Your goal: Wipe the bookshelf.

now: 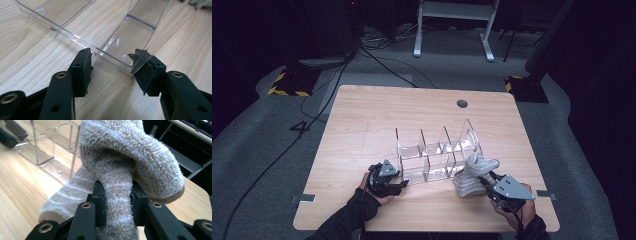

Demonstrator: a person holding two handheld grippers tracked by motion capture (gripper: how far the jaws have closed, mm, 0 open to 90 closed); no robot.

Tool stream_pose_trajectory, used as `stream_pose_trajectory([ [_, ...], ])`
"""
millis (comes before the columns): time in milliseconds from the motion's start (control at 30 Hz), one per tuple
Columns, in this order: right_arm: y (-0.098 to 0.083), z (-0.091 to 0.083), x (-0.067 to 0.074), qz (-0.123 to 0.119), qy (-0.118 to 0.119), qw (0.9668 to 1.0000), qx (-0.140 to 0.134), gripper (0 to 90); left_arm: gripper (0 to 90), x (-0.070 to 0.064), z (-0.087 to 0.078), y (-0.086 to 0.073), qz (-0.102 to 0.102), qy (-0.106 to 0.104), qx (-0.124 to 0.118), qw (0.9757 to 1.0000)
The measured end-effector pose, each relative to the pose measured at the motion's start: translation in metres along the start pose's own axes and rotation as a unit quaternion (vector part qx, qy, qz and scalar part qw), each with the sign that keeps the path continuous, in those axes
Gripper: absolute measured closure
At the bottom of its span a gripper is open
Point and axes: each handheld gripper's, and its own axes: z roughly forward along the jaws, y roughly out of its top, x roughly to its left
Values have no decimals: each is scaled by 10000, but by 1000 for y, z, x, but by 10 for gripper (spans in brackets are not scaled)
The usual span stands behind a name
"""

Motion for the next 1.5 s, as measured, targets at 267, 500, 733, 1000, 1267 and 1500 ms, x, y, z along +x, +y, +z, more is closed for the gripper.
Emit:
stream_pose_trajectory([
  [267,22,12,21,-127,439,9988,-175,710,491,0,0,0,-1,-2,2,10000],
  [500,60,42,74,-713,1003,9916,-401,709,491,0,0,0,-8,-1,-6,10000],
  [733,83,63,115,-952,1395,9840,-562,709,491,0,0,0,-20,-5,-13,10000],
  [1000,81,69,120,-978,1413,9835,-568,708,498,0,0,0,-44,-11,-16,10000],
  [1267,53,41,74,-856,897,9917,-344,707,498,0,0,0,-35,-4,-16,10000],
  [1500,19,13,19,-332,211,9992,-102,706,498,0,0,0,-24,-23,1,10000],
])
